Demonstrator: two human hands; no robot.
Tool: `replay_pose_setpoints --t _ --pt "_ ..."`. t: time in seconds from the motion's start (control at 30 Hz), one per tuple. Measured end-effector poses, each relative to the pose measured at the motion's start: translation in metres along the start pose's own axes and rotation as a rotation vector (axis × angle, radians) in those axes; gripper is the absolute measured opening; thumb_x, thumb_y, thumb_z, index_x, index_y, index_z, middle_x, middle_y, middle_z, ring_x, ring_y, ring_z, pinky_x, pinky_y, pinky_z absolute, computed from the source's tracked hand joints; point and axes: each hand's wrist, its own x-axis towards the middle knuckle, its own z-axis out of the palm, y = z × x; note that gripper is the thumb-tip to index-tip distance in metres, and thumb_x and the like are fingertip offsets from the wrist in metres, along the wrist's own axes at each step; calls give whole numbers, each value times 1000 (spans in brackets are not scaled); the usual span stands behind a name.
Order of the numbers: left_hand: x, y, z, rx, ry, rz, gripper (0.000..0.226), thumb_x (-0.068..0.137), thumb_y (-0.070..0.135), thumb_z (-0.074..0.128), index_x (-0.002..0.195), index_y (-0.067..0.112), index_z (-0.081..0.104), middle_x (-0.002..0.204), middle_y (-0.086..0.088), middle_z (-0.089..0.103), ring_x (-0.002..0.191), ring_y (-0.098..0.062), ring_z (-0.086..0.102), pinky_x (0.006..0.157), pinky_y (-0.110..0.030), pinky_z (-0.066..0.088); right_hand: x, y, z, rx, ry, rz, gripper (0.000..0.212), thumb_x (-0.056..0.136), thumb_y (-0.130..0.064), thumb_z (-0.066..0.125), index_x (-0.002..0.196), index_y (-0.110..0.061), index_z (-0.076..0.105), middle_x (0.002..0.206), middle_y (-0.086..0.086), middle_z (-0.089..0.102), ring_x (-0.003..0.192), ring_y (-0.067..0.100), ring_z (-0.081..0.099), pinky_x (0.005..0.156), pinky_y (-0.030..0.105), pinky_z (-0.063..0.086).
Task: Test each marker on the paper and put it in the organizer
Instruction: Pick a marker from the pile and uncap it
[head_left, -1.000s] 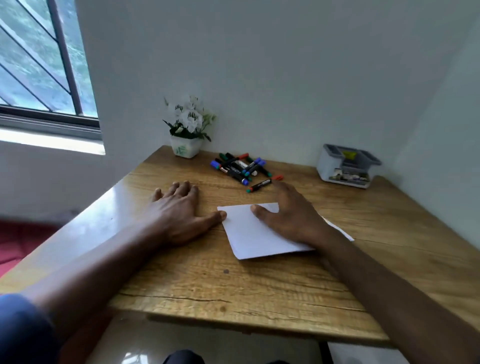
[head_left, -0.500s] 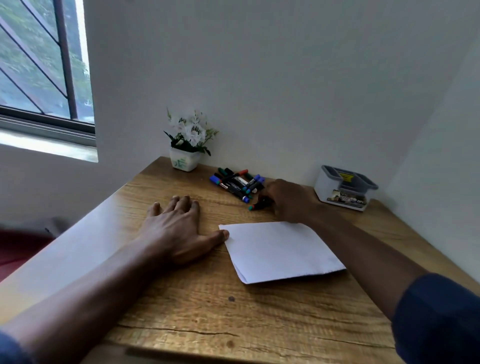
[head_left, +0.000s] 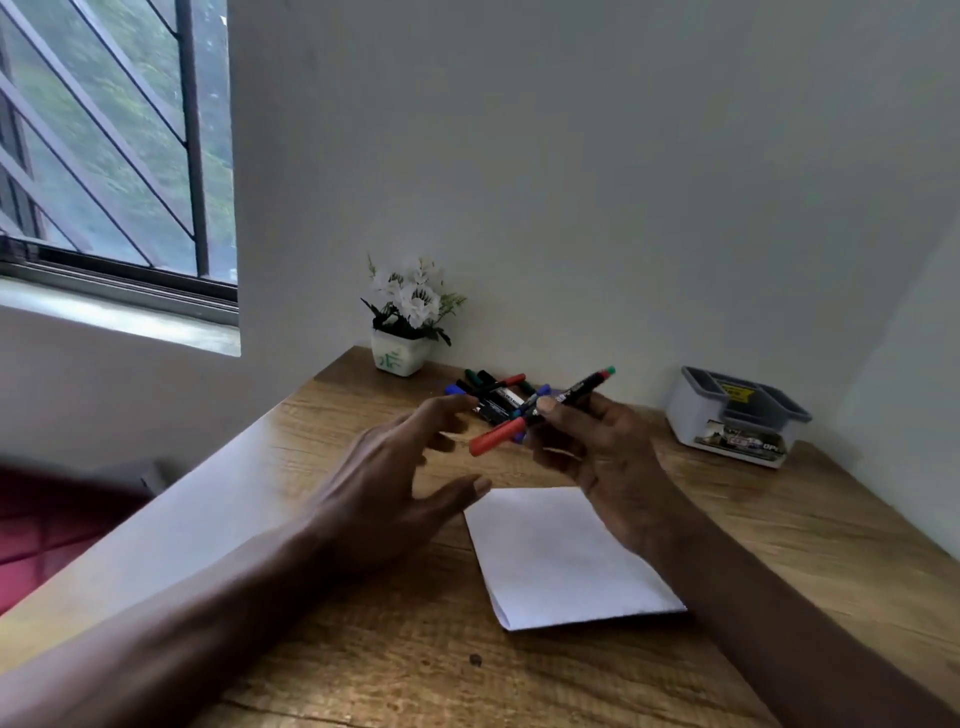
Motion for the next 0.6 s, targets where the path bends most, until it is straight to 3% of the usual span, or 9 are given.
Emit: replay_pose_setpoints --t 0.17,0.27,0.33,0.6 --pt "3 0 4 -95 40 6 41 89 39 74 127 41 59 99 16 75 78 4 71 67 -17 58 -4 28 9 62 -28 123 39 71 -28 81 105 -10 75 92 9 78 74 17 73 65 25 57" --pt "4 0 7 -75 46 1 27 90 36 74 116 38 68 85 20 73 72 2 70 61 -11 51 -1 31 8 61 -29 127 40 71 -33 82 103 -8 76 79 5 73 66 13 67 61 24 54" --pt "5 0 9 -79 41 -1 23 91 35 72 113 38 70 85 20 71 69 -1 71 59 -13 51 -1 32 7 85 -20 108 45 73 -34 81 105 -3 74 71 4 67 61 12 62 57 25 52" --pt "6 0 12 -126 65 -40 23 88 35 76 110 39 74 90 22 74 64 -4 67 58 -12 47 1 34 8 56 -23 125 23 85 -31 72 89 -8 73 66 6 69 56 13 63 53 25 53"
